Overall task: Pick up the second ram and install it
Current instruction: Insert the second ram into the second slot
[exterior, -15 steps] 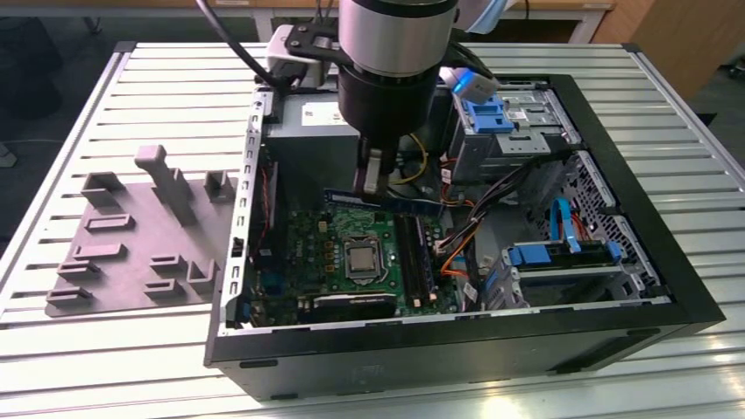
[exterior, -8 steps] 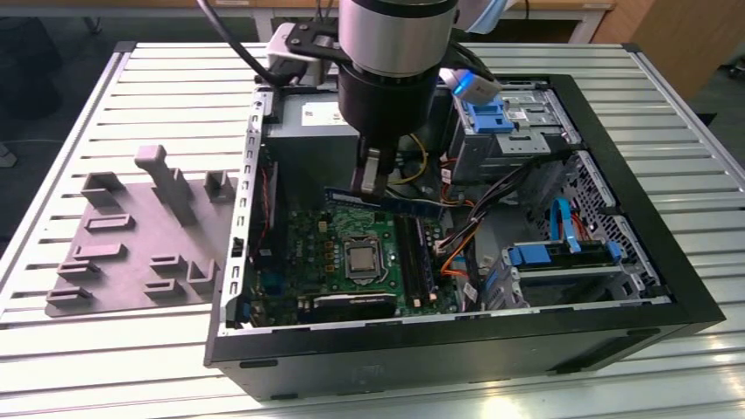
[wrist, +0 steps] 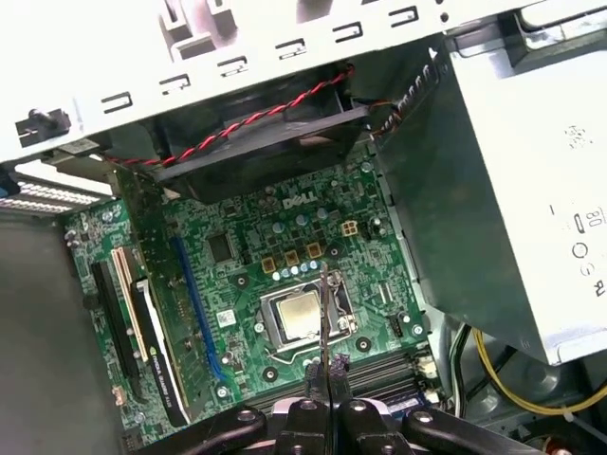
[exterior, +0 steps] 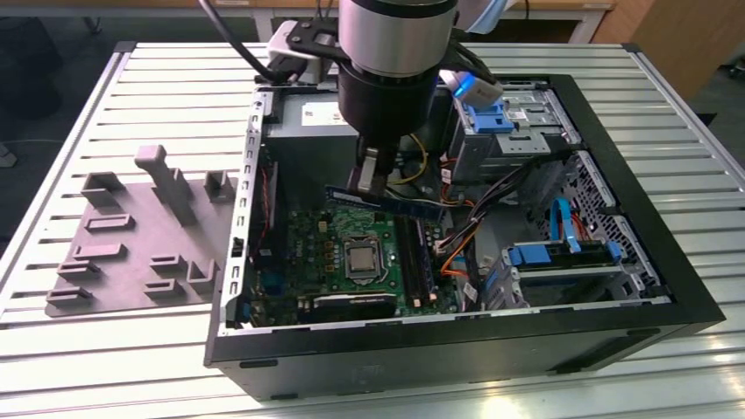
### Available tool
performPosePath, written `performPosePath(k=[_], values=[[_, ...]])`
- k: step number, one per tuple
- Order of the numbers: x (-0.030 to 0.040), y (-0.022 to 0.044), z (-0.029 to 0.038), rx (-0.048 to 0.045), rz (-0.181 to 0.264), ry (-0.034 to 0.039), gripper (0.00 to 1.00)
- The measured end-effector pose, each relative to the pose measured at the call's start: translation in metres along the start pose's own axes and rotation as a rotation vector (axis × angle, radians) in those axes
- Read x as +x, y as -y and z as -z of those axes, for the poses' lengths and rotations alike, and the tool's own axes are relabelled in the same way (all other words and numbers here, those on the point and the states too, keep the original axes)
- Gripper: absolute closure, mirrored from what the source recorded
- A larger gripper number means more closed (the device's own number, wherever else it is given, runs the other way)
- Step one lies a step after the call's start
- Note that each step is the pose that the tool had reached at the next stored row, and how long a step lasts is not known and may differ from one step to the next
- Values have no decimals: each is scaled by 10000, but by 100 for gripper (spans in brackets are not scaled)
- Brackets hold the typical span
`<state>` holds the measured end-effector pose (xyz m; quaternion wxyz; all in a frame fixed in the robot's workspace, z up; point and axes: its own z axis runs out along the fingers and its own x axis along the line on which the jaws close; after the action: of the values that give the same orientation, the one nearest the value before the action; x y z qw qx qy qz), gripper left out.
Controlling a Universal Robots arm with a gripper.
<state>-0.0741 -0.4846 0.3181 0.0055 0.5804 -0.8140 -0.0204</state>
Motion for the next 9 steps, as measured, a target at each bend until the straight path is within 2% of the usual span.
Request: performPosePath(k=[9], values=[[0,0,-1,9,-601,24,88]])
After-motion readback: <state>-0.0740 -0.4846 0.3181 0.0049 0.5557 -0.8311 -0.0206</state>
